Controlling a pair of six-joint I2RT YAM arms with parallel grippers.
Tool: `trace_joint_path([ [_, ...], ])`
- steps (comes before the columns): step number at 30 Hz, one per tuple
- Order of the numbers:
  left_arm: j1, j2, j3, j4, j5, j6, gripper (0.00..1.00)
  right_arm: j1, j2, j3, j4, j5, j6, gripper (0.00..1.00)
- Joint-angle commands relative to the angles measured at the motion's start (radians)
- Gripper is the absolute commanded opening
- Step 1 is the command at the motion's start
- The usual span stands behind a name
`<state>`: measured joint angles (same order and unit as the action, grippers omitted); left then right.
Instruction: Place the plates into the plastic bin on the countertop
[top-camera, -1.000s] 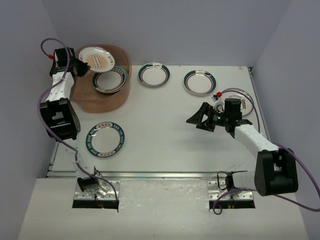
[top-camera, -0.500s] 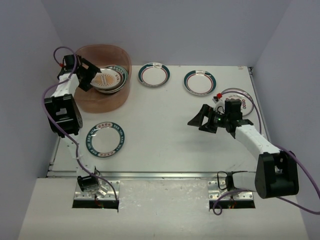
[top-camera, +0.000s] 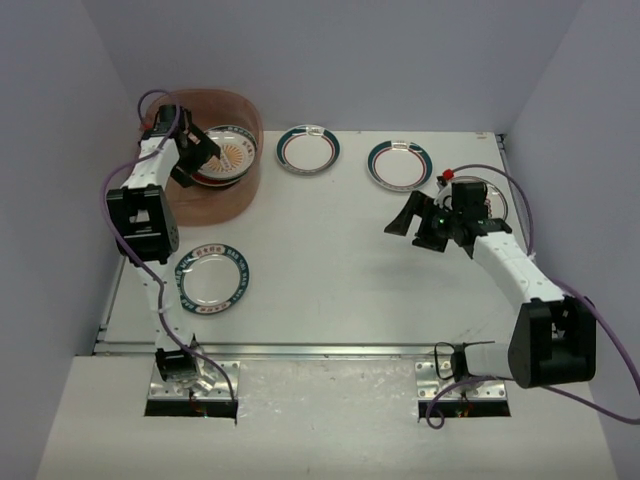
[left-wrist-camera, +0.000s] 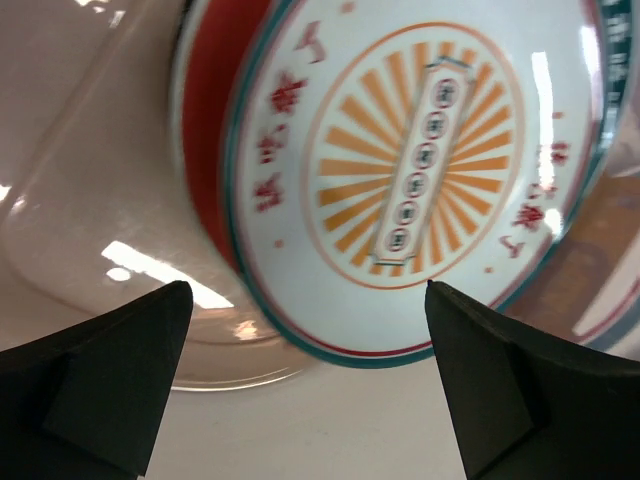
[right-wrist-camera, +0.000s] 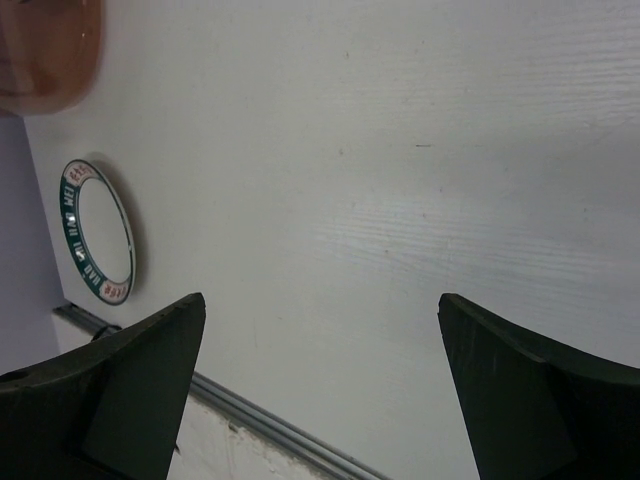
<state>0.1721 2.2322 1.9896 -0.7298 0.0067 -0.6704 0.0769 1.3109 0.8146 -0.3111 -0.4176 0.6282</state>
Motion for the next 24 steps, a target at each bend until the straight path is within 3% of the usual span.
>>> trace_joint_path([
  [1,0.027,-0.151,-0.026,-0.016,-0.070,0.010,1.00,0.004,0.049,0.045,-0.001,-0.038,0.009,0.99],
  [5,0.028,-0.196,0.004,-0.039,-0.049,0.058,1.00,0.087,0.102,0.017,0.114,-0.198,0.055,0.99],
  [9,0.026,-0.371,-0.055,-0.006,0.032,0.098,1.00,0.314,0.187,-0.091,0.522,-0.226,0.241,0.99],
  [14,0.004,-0.866,-0.454,0.259,0.209,0.128,1.00,0.606,0.467,0.011,0.745,-0.120,0.386,0.99],
  [19,0.006,-1.239,-0.704,0.384,0.294,0.147,1.00,0.724,0.738,0.246,0.778,-0.038,0.471,0.96],
  [21,0.004,-1.364,-0.763,0.369,0.285,0.147,1.00,0.752,0.820,0.331,0.745,-0.008,0.487,0.89],
  [24,0.004,-1.429,-0.799,0.328,0.301,0.141,1.00,0.785,0.939,0.487,0.682,0.000,0.506,0.80],
])
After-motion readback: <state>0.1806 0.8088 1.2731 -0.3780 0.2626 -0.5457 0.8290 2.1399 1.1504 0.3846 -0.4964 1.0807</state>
